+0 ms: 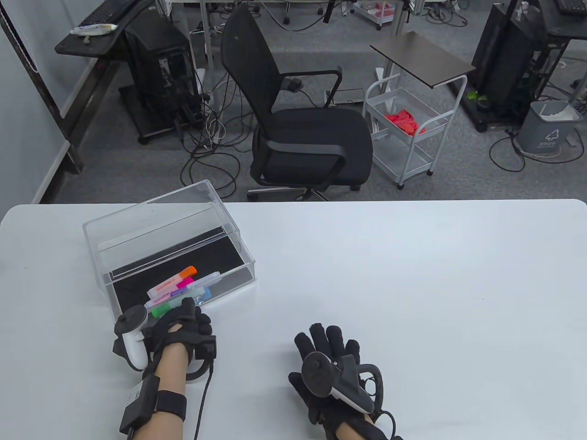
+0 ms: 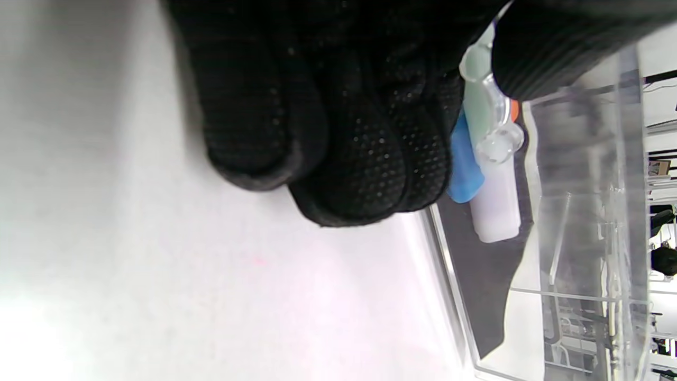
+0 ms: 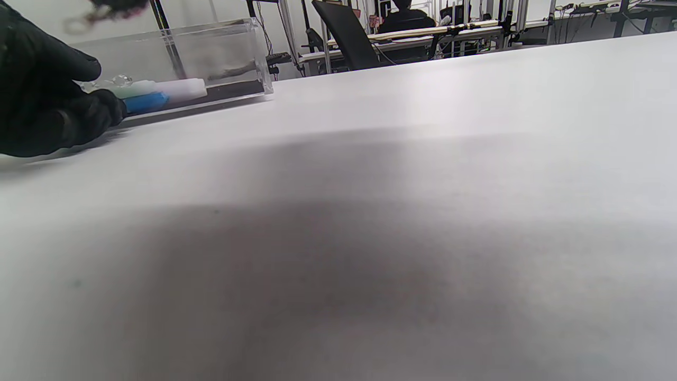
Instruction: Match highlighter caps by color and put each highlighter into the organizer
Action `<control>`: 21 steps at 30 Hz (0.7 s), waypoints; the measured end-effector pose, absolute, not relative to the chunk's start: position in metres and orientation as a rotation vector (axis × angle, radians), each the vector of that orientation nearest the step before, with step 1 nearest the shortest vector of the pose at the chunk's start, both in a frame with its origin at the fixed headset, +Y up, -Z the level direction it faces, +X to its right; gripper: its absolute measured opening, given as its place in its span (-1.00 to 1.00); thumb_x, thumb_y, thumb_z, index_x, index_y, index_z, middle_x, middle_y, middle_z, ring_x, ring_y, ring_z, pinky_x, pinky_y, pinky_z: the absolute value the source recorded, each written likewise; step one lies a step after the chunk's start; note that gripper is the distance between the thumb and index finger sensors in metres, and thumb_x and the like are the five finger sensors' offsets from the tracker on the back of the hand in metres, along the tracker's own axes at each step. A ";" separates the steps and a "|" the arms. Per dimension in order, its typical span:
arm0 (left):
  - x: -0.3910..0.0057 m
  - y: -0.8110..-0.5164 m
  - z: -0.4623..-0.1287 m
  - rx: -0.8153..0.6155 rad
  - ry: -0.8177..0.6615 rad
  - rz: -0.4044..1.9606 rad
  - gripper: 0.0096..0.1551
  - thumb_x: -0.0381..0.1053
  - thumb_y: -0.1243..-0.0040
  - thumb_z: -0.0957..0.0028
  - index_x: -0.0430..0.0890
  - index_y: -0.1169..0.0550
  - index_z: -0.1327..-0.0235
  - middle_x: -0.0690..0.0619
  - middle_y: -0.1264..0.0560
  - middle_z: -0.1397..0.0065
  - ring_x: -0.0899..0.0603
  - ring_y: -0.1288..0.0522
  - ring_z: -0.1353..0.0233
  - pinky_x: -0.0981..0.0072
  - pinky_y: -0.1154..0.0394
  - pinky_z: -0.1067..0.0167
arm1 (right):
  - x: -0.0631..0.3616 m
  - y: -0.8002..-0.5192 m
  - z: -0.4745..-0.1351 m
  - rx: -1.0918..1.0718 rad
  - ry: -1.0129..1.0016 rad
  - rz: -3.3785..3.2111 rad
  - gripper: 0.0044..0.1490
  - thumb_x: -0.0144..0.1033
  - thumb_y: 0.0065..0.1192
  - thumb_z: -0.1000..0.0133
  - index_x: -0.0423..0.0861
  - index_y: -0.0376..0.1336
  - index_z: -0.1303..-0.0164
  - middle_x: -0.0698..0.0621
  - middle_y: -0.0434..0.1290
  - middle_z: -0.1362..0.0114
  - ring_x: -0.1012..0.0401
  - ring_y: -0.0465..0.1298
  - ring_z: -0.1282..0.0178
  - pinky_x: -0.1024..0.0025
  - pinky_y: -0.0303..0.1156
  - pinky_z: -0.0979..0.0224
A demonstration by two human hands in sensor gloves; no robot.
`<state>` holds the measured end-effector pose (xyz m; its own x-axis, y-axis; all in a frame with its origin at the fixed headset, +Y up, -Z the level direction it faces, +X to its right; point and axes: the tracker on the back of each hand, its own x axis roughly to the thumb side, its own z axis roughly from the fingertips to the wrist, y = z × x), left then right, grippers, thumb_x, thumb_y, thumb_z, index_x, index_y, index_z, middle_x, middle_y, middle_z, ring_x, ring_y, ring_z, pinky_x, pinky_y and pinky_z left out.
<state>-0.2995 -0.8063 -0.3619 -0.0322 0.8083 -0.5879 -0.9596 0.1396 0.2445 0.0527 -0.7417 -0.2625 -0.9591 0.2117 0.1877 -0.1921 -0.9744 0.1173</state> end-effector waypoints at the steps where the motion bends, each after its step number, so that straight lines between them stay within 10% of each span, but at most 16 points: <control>1: -0.299 -0.807 -0.362 -0.259 0.714 1.454 -0.30 0.31 -0.05 -0.11 -0.20 -0.54 -0.22 0.13 -0.71 -0.02 -0.04 -0.83 0.15 0.29 -0.78 0.14 | 0.053 -0.742 -0.263 0.296 0.145 2.919 -0.02 0.17 0.05 0.04 0.18 -0.22 -0.53 0.02 -0.29 -0.70 -0.09 -0.29 -0.70 -0.39 -0.26 -0.53; 21: -0.316 -0.815 -0.407 -0.226 0.738 1.624 -0.30 0.30 0.02 -0.15 -0.20 -0.46 -0.26 0.21 -0.63 -0.05 0.05 -0.78 0.07 0.37 -0.77 0.10 | 0.052 -0.747 -0.267 0.290 0.182 2.899 -0.02 0.17 0.07 0.04 0.18 -0.20 -0.53 0.03 -0.28 -0.70 -0.09 -0.28 -0.70 -0.39 -0.26 -0.53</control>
<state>-0.3165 -0.8154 -0.4071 -0.2064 0.8166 -0.5391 -0.9431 -0.0191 0.3320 0.0516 -0.7471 -0.2673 -0.9559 0.2314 0.1810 -0.2069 -0.9677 0.1443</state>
